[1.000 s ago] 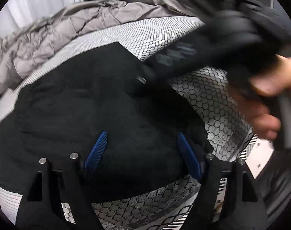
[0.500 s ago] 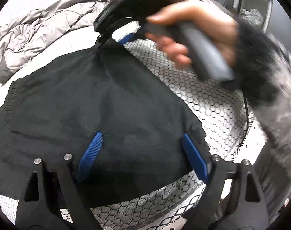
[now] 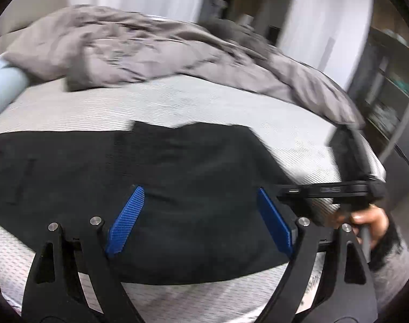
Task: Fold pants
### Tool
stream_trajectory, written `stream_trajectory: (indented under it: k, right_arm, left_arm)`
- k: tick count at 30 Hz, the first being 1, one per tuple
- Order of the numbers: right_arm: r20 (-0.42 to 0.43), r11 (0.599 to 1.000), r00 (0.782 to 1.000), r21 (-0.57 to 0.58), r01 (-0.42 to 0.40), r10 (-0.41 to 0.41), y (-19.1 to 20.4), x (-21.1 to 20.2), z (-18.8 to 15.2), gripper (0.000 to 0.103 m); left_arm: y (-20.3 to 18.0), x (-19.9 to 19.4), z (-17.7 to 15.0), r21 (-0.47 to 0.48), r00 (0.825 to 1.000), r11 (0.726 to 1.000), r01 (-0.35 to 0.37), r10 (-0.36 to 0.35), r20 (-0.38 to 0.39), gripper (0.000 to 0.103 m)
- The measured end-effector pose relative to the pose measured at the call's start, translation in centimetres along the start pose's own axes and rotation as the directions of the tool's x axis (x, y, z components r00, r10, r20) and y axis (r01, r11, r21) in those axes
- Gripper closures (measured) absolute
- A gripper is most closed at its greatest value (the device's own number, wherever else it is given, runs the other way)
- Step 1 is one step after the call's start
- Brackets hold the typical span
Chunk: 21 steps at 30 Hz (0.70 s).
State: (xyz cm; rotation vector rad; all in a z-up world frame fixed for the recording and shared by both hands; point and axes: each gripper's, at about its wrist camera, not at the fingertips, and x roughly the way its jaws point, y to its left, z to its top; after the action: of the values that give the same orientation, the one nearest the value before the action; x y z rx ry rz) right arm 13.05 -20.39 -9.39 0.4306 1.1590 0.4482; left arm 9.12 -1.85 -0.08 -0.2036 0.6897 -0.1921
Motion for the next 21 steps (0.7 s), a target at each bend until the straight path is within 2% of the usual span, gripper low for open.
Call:
stream_trajectory:
  k: [2, 4, 5, 6, 7, 9, 12, 13, 15, 16, 17, 18, 19, 21]
  right_arm:
    - [0.017, 0.998, 1.0, -0.052, 0.021, -0.02, 0.5, -0.3, 1.7, 0.095]
    - [0.057, 0.991, 0.994, -0.093, 0.095, -0.09, 0.4, -1.3, 3.5, 0.092]
    - [0.074, 0.978, 0.984, -0.123, 0.169, -0.161, 0.2, -1.5, 4.4, 0.088]
    - [0.073, 0.964, 0.972, -0.128, 0.232, -0.225, -0.1, -1.3, 4.9, 0.076]
    - [0.061, 0.953, 0.959, -0.109, 0.283, -0.278, -0.7, -1.6, 5.0, 0.076]
    - [0.099, 0.956, 0.955, -0.058, 0.286, -0.28, -1.0, -2.9, 5.0, 0.075]
    - [0.224, 0.922, 0.915, -0.124, 0.367, -0.335, 1.7, -5.3, 3.3, 0.075]
    - [0.246, 0.913, 0.911, -0.159, 0.375, -0.331, 3.1, -5.2, 2.6, 0.075]
    - [0.225, 0.912, 0.929, -0.226, 0.342, -0.293, 5.4, -3.8, 1.2, 0.075]
    - [0.206, 0.908, 0.939, -0.265, 0.324, -0.275, 6.7, -2.4, 0.5, 0.075]
    - [0.175, 0.895, 0.946, -0.315, 0.316, -0.273, 8.1, -0.5, 0.0, 0.075]
    - [0.154, 0.883, 0.948, -0.347, 0.317, -0.28, 8.9, 1.1, -0.2, 0.075]
    - [0.13, 0.87, 0.946, -0.373, 0.323, -0.296, 9.4, 2.3, -0.5, 0.075]
    - [0.095, 0.842, 0.935, -0.41, 0.35, -0.342, 9.4, 4.1, -0.9, 0.076]
  left_arm:
    - [2.0, -0.5, 0.2, -0.057, 0.999, 0.998, -0.037, 0.037, 0.007, 0.019]
    - [4.0, -0.4, 0.6, -0.095, 0.999, 0.994, -0.046, 0.045, -0.007, 0.019]
    - [4.6, -0.2, 0.7, -0.099, 0.998, 0.993, -0.056, 0.055, -0.012, 0.019]
    - [5.0, 0.0, 0.8, -0.097, 0.998, 0.993, -0.061, 0.061, -0.009, 0.019]
    - [4.9, 0.2, 0.9, -0.08, 0.998, 0.995, -0.065, 0.064, -0.007, 0.019]
    - [4.0, 0.2, 0.8, -0.032, 0.998, 0.997, -0.067, 0.068, 0.008, 0.019]
    - [0.5, 2.2, 1.1, 0.096, 0.999, 0.995, -0.03, 0.032, -0.023, 0.019]
    - [-1.1, 3.7, 1.1, 0.159, 0.998, 0.987, -0.011, 0.022, -0.064, 0.019]
    - [-3.0, 6.2, 1.1, 0.219, 0.994, 0.976, 0.011, 0.014, -0.112, 0.02]
    - [-3.8, 7.7, 0.8, 0.239, 0.989, 0.97, 0.039, -0.003, -0.151, 0.025]
    - [-4.1, 8.9, 0.6, 0.245, 0.982, 0.968, 0.06, -0.012, -0.19, 0.039]
    - [-4.3, 10.1, 0.0, 0.254, 0.971, 0.965, 0.07, -0.007, -0.24, 0.044]
    - [-4.3, 10.7, -0.8, 0.285, 0.965, 0.958, 0.043, 0.035, -0.262, 0.055]
    - [-3.7, 10.6, -2.0, 0.334, 0.969, 0.942, 0.038, 0.047, -0.243, 0.059]
